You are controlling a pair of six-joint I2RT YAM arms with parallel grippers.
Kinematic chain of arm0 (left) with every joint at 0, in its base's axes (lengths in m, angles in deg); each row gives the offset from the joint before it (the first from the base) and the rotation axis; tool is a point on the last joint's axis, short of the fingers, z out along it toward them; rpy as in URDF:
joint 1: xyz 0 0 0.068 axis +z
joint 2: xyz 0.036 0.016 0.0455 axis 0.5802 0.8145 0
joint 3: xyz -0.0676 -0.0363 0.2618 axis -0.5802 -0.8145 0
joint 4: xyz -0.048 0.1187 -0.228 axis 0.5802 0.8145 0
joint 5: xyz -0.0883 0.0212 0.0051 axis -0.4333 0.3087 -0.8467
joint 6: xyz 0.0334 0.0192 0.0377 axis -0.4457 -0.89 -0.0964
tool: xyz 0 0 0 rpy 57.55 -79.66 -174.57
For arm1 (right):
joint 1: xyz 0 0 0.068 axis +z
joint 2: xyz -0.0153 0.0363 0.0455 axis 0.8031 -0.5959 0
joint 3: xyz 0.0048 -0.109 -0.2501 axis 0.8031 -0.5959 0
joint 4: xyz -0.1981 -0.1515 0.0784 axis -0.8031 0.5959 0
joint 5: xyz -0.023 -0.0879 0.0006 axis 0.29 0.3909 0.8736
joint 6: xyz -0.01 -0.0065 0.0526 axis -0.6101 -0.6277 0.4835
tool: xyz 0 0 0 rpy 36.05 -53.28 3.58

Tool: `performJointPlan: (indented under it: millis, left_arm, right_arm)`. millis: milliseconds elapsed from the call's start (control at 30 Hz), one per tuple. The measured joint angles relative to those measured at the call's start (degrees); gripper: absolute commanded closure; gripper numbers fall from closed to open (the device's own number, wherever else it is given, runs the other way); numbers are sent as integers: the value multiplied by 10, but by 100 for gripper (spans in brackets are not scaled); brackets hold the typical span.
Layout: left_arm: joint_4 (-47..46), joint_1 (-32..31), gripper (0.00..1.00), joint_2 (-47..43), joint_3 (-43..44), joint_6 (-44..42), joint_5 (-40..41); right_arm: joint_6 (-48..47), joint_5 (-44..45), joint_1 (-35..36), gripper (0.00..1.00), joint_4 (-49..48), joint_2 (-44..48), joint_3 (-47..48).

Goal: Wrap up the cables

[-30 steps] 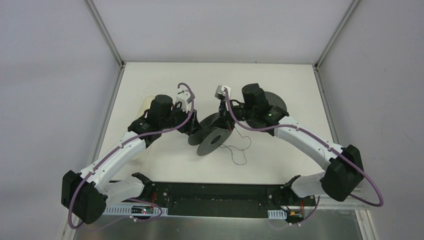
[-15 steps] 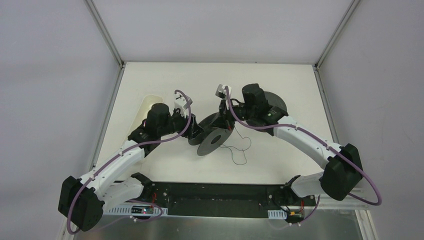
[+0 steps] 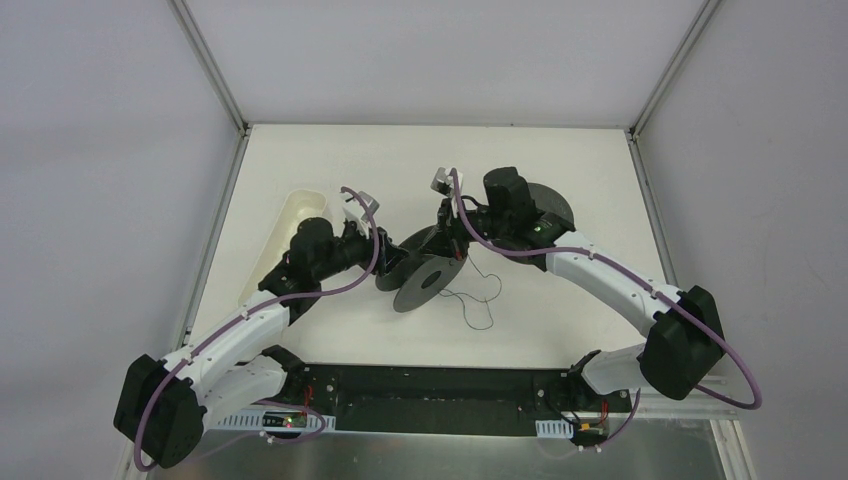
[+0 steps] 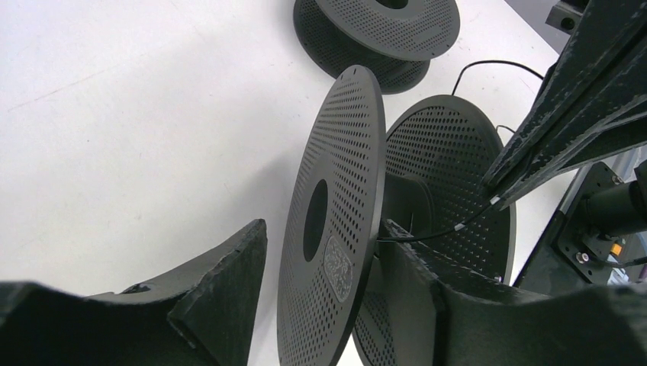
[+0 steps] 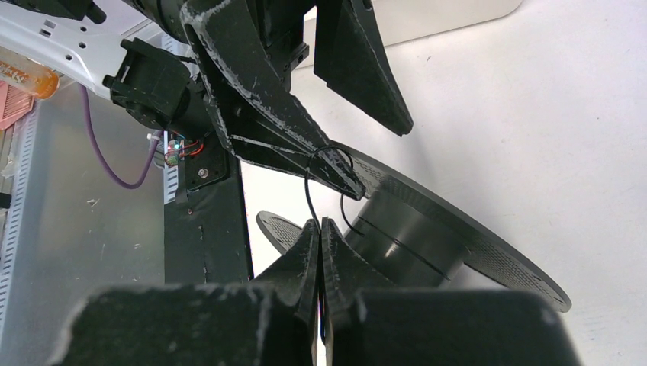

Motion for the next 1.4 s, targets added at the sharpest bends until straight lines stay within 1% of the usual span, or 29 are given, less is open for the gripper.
performJointPlan:
  millis: [300, 400, 467, 667, 867, 967, 1067, 1300, 1400]
  left_arm:
    - [-15, -8, 70, 7, 0, -2, 20]
    - [-15, -9, 82, 9, 0, -6, 26]
    - [-15, -13, 86, 9, 0, -9, 26]
    - [-18, -23, 88, 11, 0, -21, 25]
    - [-16, -24, 85, 17, 4, -26, 26]
    - [-15, -27, 95, 30, 9, -29, 26]
    - [-15, -27, 100, 40, 17, -40, 26]
    - [-12, -35, 100, 46, 23, -55, 31]
    - [-6, -39, 100, 49, 28, -56, 40]
  right_arm:
    - [4, 0, -3, 98, -4, -2, -15]
    - [5, 1, -3, 97, -4, -2, -17]
    - [7, 4, -3, 96, -10, -2, -18]
    - [8, 7, -10, 93, -15, -3, -18]
    - [10, 6, -17, 92, -19, -3, -19]
    - [11, 3, -21, 88, -20, -3, -20]
    - [12, 4, -23, 86, -28, -3, -22]
    - [11, 15, -27, 85, -48, 3, -33]
    - [11, 21, -28, 80, -51, 10, -40]
